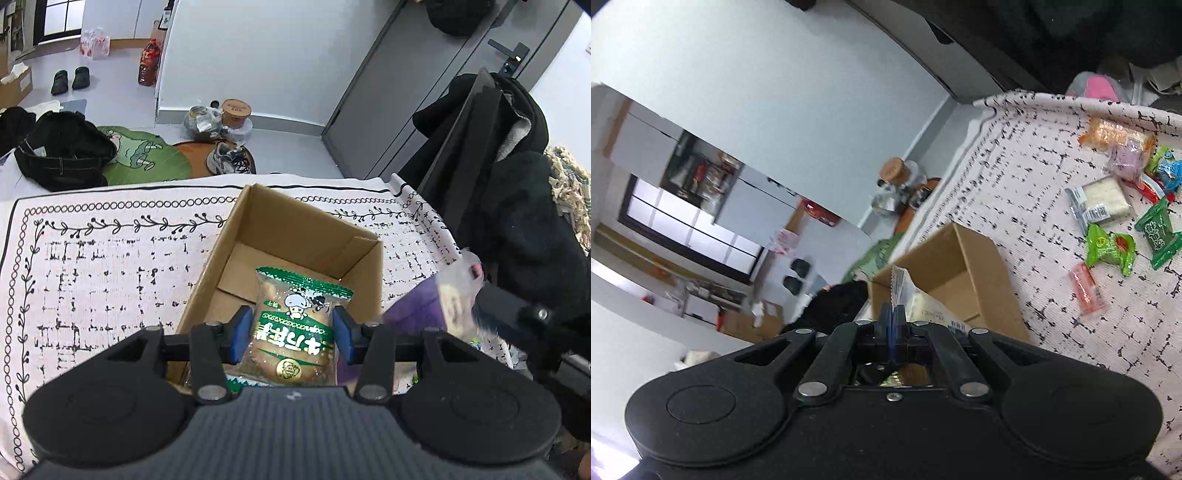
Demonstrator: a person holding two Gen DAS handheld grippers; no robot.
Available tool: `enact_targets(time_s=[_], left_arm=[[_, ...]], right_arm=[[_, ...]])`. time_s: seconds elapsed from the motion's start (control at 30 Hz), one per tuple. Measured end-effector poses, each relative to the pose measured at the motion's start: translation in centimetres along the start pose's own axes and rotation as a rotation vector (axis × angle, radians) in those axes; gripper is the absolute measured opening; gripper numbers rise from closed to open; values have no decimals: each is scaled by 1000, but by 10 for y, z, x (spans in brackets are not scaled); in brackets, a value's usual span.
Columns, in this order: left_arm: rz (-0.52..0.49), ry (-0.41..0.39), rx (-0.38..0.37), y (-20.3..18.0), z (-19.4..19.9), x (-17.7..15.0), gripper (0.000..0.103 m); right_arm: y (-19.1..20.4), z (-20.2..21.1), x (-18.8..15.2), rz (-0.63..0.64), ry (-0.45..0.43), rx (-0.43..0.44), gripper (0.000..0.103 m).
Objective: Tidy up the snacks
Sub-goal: 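Carry the cookie pack and small snack over the box with both tools, then open both tools to release the snacks into the box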
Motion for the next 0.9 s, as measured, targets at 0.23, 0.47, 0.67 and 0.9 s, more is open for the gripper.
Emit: enact_targets(time_s=[0.23,0.47,0.67,0.9], left_arm=[[22,10,12,8,-8,2,46],[22,3,36,12,-13,5,49],[13,5,44,8,-9,5,53],[-11,-5,26,-12,8,0,62]], right_arm=[[1,-17,8,25,-12,-39,43],[-15,-11,14,20,-26,-72,55],[-35,1,19,13,-34,-104,60],[-59,27,30,14,-60,-156,66]])
Point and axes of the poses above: each gripper's, at about its wrist camera, not at the fingertips, and z roughly against the way its jaws point, y to its left, x to its top, the point moved 3 cm from there along -z, roughly the way its jaws point, and after that the axes turned 11 degrees about -z, right-handed, at the moved point
